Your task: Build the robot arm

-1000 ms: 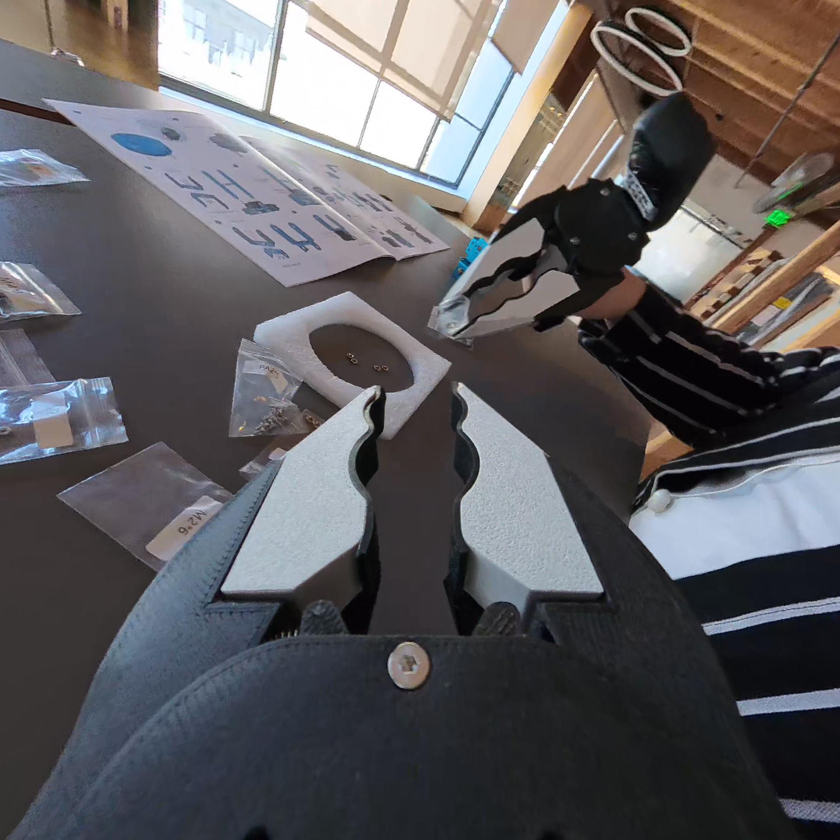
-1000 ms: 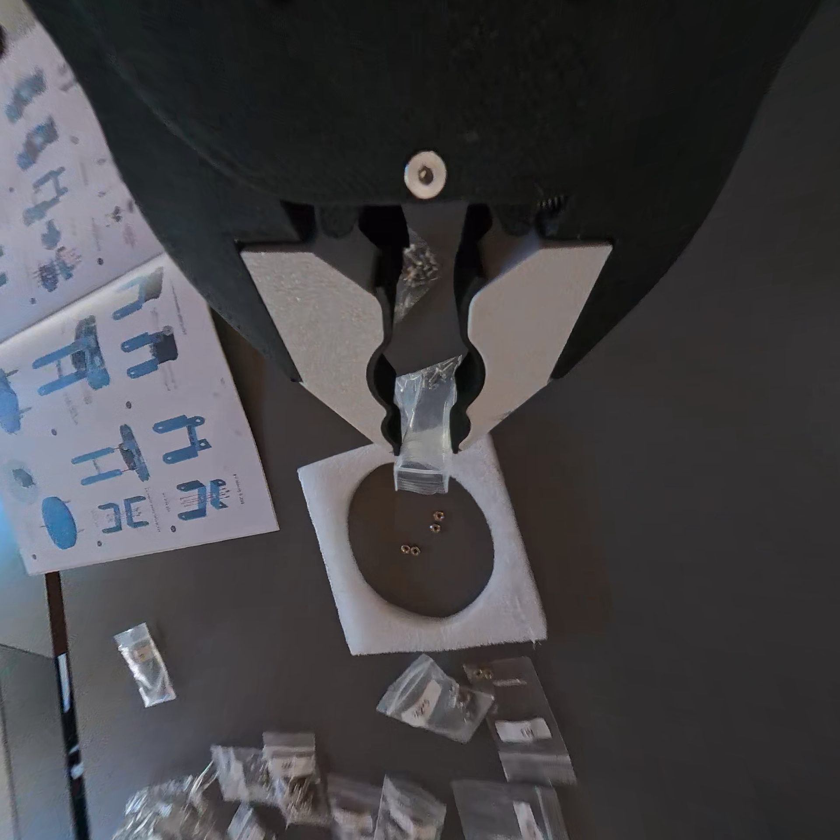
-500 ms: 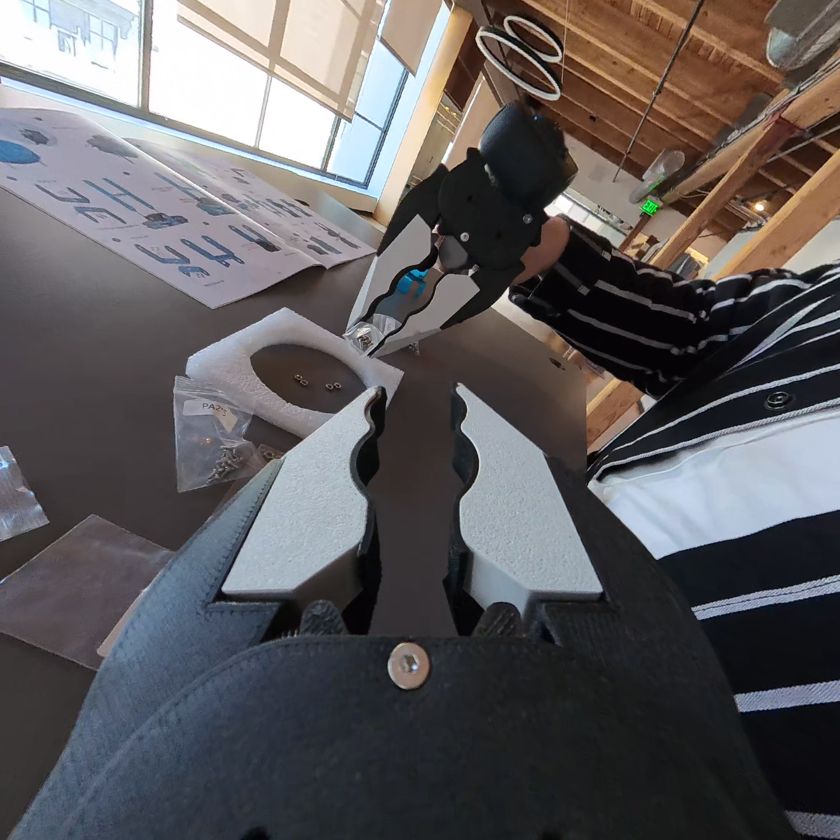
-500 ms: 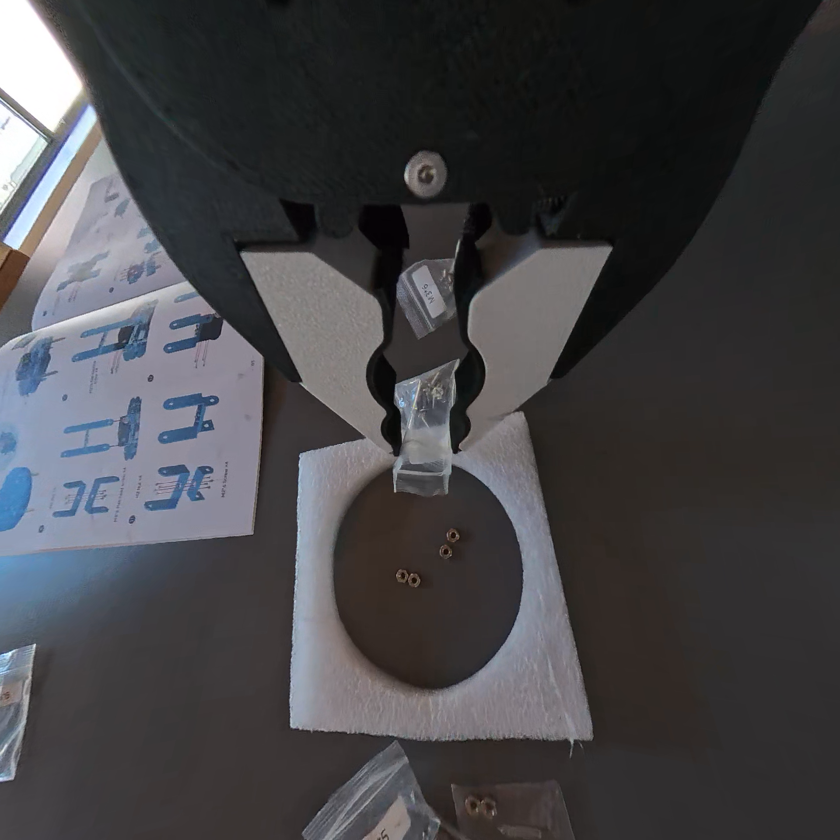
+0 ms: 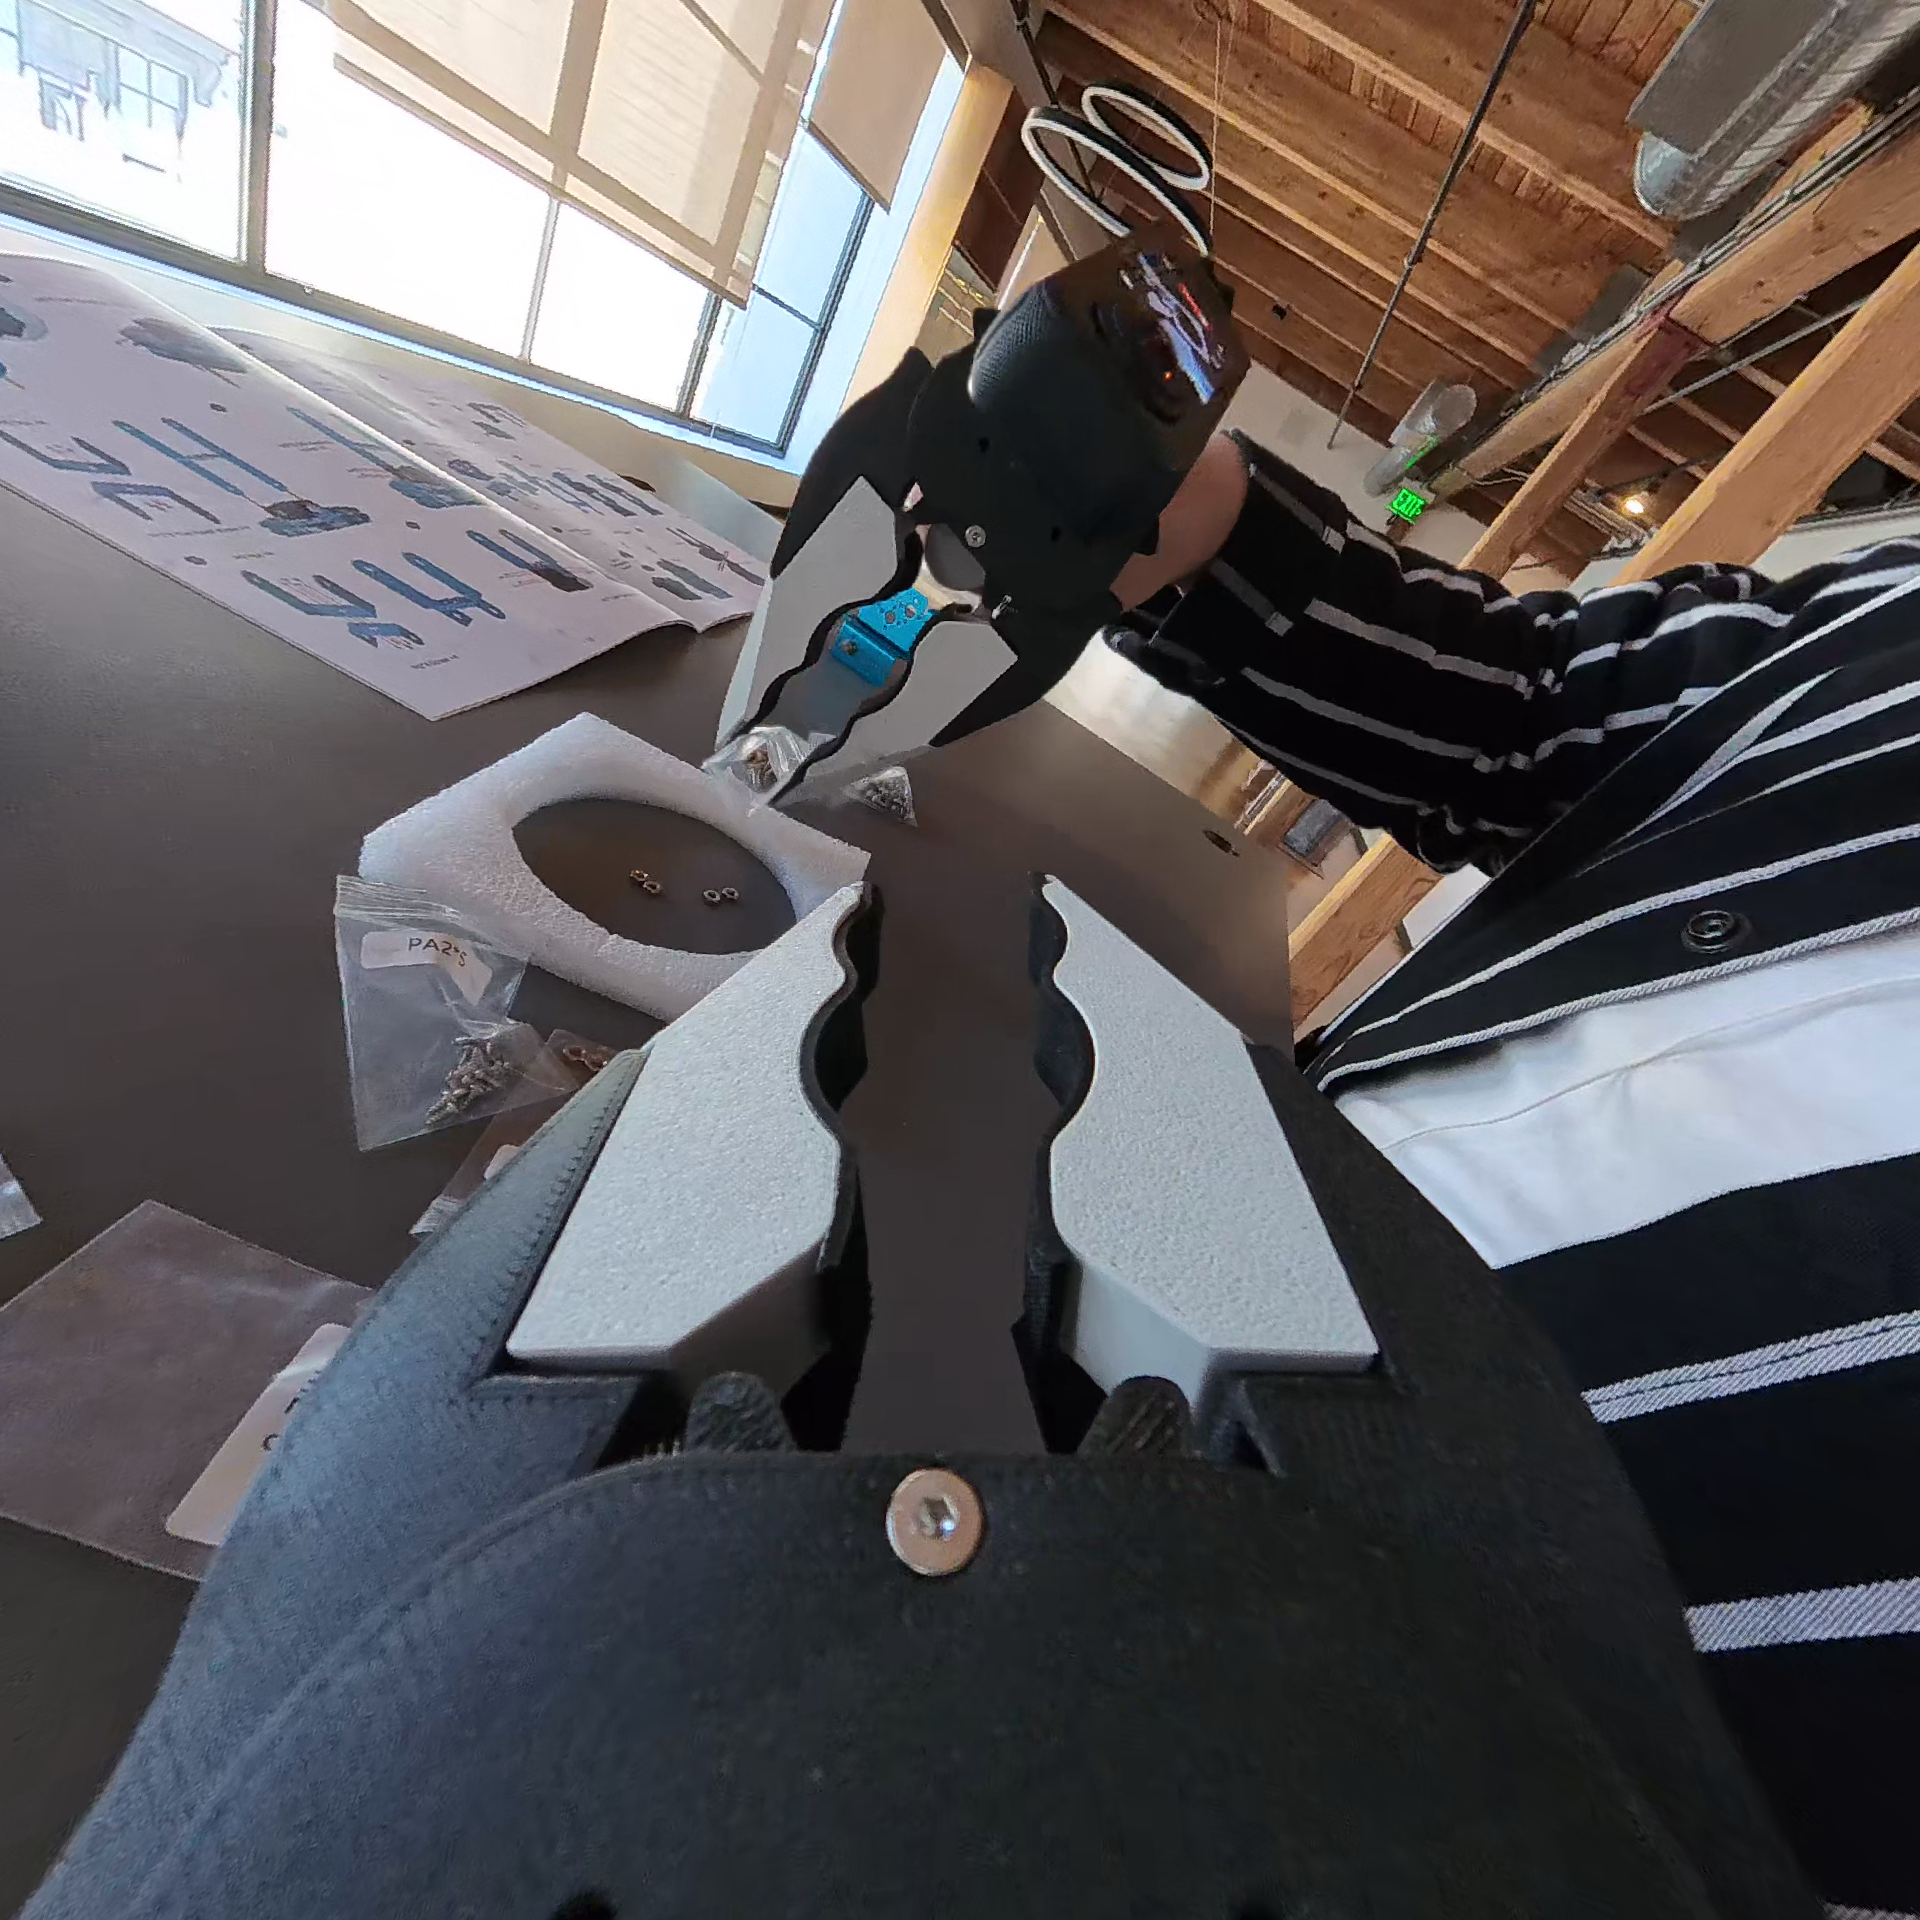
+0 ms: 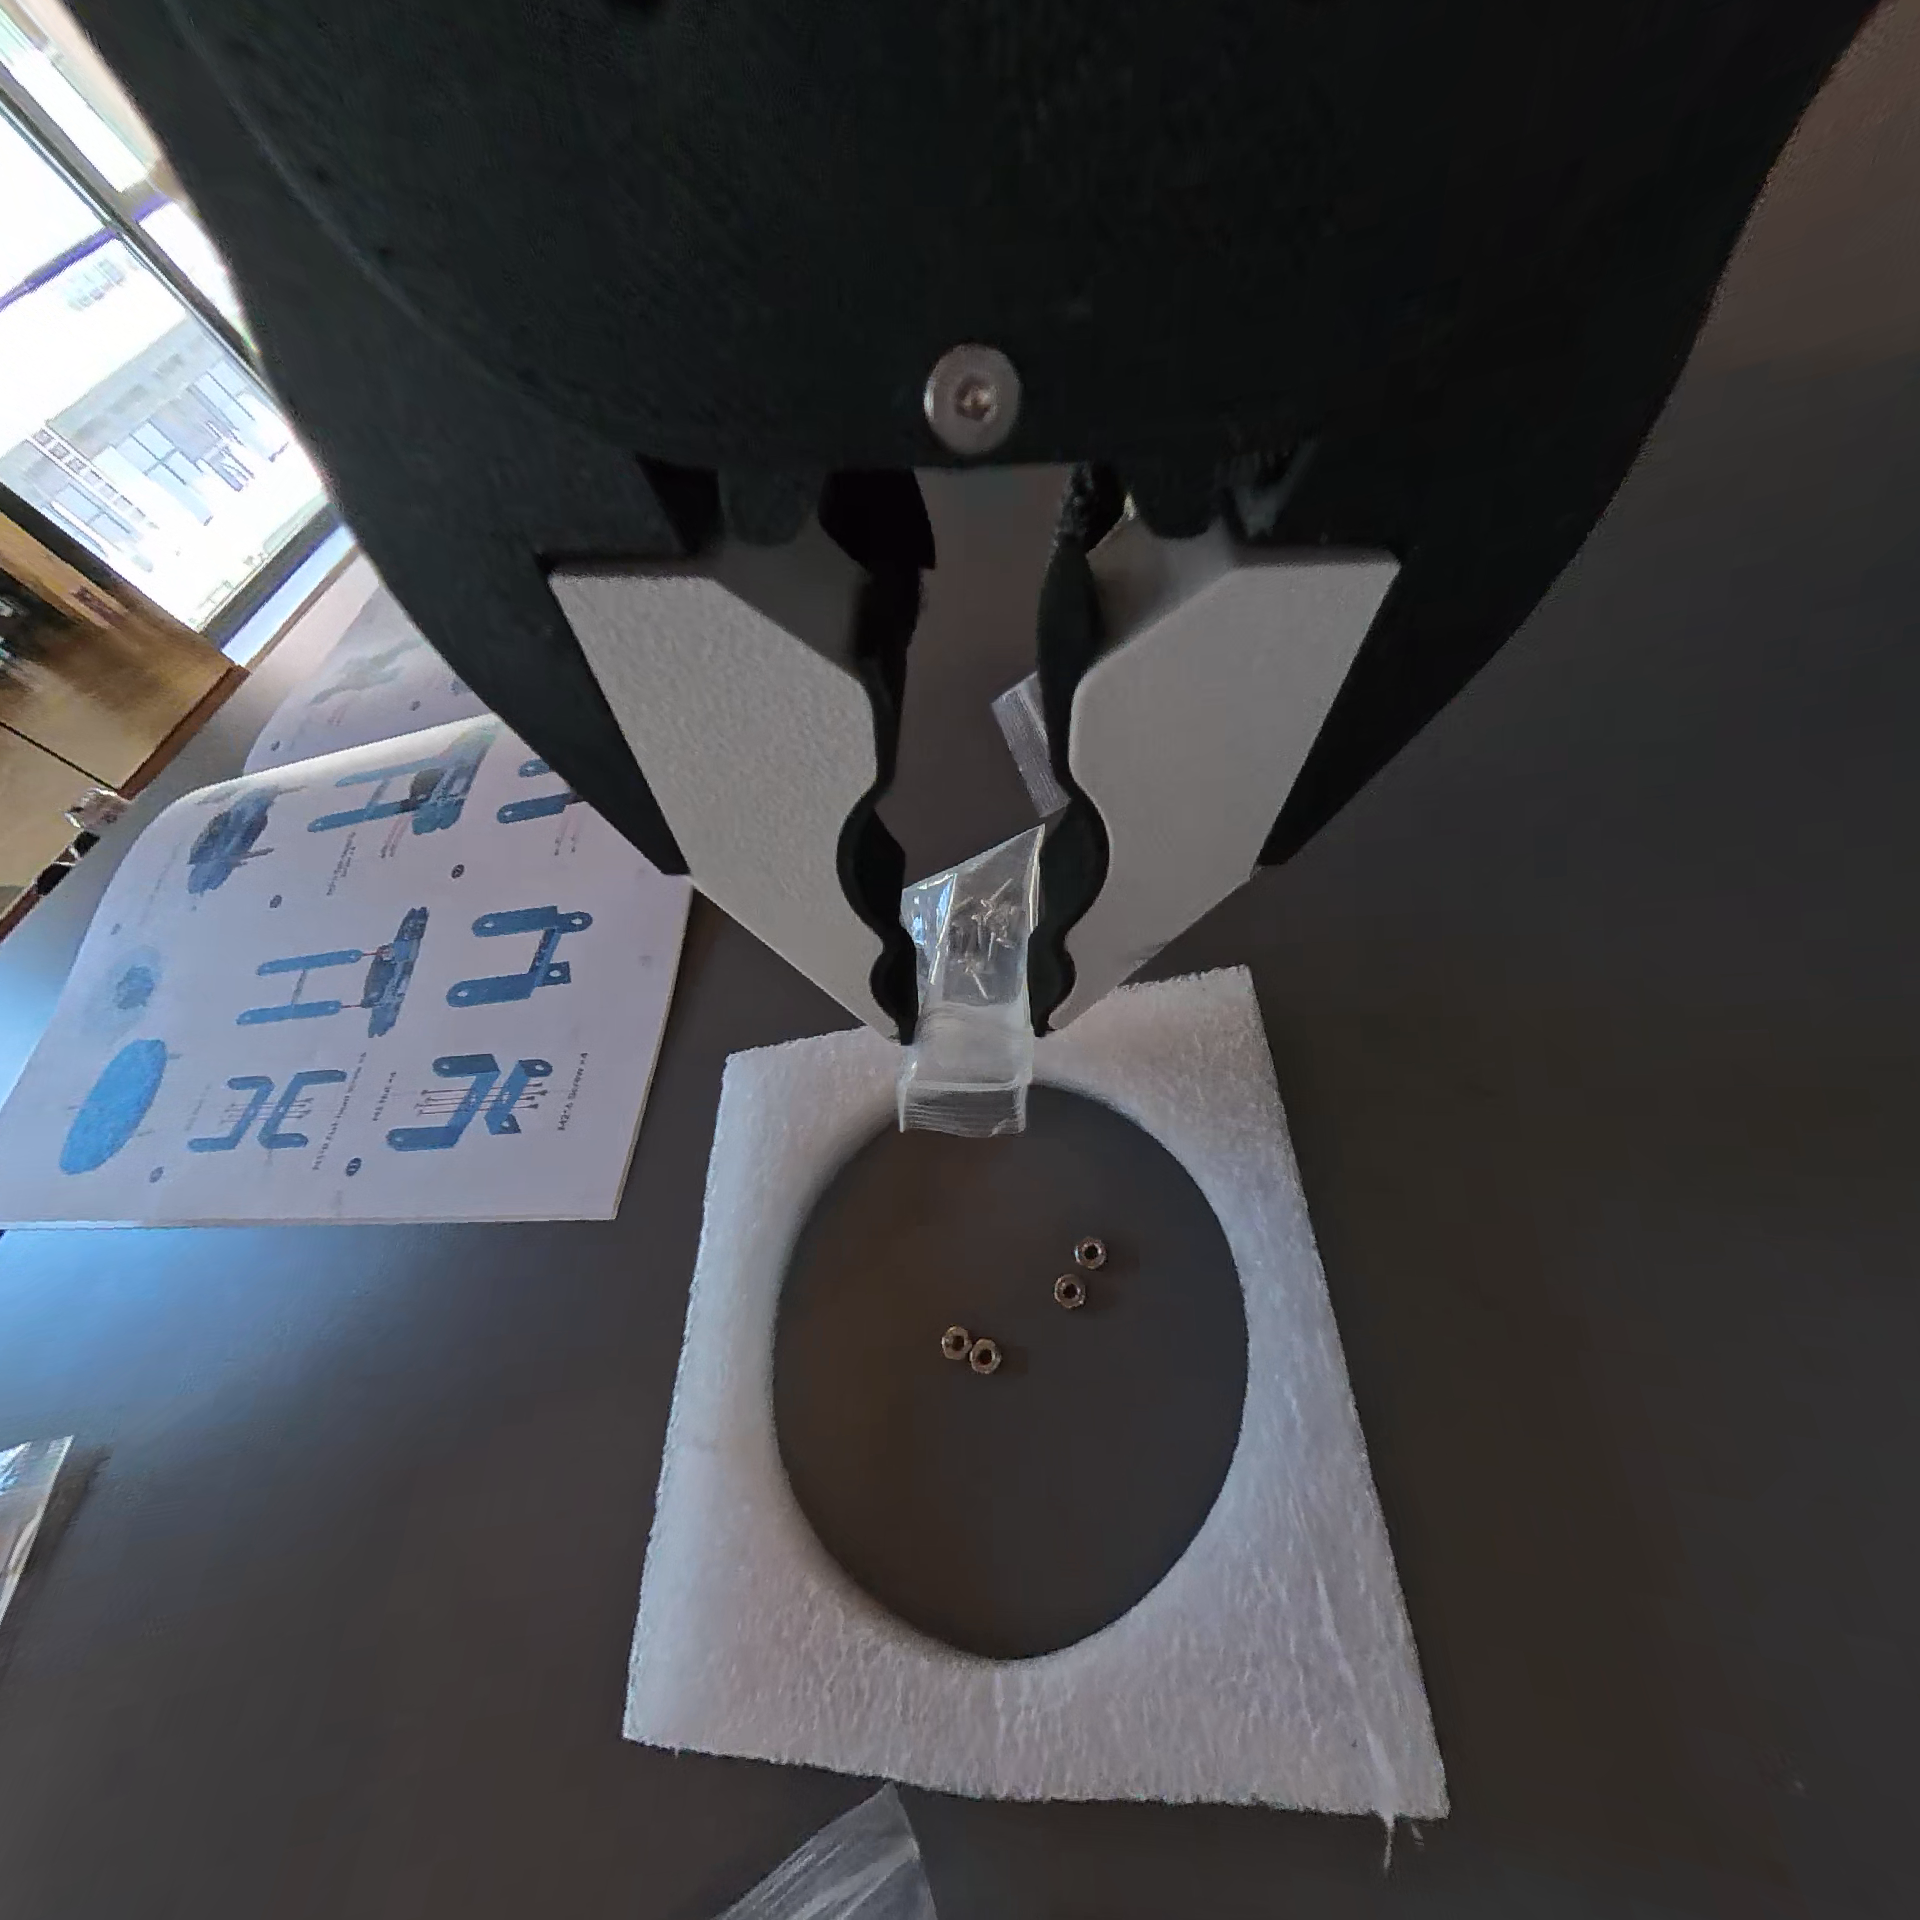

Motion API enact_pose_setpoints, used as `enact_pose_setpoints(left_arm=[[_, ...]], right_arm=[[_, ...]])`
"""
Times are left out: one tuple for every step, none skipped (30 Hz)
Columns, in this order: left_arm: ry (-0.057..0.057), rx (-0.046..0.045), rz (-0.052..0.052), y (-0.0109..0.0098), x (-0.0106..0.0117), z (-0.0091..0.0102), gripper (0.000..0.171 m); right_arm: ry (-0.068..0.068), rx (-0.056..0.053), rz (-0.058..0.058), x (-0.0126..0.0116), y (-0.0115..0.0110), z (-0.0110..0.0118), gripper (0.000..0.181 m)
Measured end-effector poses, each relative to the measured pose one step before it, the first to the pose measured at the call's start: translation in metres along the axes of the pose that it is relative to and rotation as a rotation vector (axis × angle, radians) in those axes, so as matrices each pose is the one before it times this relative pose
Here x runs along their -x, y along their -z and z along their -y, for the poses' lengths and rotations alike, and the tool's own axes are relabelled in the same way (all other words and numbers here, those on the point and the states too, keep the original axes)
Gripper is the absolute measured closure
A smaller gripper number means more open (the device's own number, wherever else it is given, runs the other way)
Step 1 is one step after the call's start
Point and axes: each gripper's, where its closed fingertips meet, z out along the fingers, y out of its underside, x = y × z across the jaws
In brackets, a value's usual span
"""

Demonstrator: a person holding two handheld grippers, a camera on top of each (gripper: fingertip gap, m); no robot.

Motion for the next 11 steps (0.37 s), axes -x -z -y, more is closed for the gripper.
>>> enact_pose_setpoints(left_arm=[[-0.0018,-0.00156,0.0,0.00019,-0.00023,0.00002,0.145],[-0.0002,-0.001,-0.0005,0.00019,-0.00021,0.00005,0.145],[0.0012,-0.00054,-0.0012,0.00012,-0.0001,0.00004,0.145],[0.0019,-0.00129,-0.0013,0.00017,0.00002,0.00024,0.145],[0.0025,-0.00188,-0.0011,0.00029,0.00014,0.00029,0.144],[0.0031,-0.00178,-0.0008,0.00024,0.00022,0.00032,0.144],[0.0029,-0.00216,-0.0005,0.00027,0.0002,0.00034,0.144],[0.0016,-0.00226,0.0002,0.0003,0.00016,0.00033,0.144],[0.0006,-0.00177,0.0002,0.00034,0.00017,0.00035,0.144],[-0.0009,-0.00164,-0.0001,0.00022,-0.0001,0.00026,0.144],[-0.0021,-0.00162,0.0009,0.00034,-0.00007,0.00027,0.144]], right_arm=[[0.0076,0.0011,-0.002,-0.00057,0.00066,0.00128,0.162],[0.0081,0.0015,0.0023,0.00017,-0.0002,0.00103,0.162],[0.0057,0.0086,0.0009,-0.00038,-0.00112,-0.00057,0.162],[0.0048,0.0138,-0.0003,-0.0005,-0.00096,-0.00132,0.162],[0.0069,0.011,0.003,0.00053,-0.00026,-0.00042,0.162],[0.0083,0.0011,0.0002,0.00008,-0.0001,0.00104,0.162],[0.0029,0.0001,0.0016,-0.00064,-0.00072,0.0004,0.162],[-0.0043,0.0079,0.0074,-0.00039,-0.00138,-0.00109,0.162],[-0.0007,0.0113,-0.0014,-0.00125,-0.00048,-0.00116,0.162],[0.0096,0.0011,-0.0025,-0.00073,0.00021,0.00065,0.162],[0.0045,-0.0041,0.0017,-0.00029,0.0001,0.00122,0.162]])
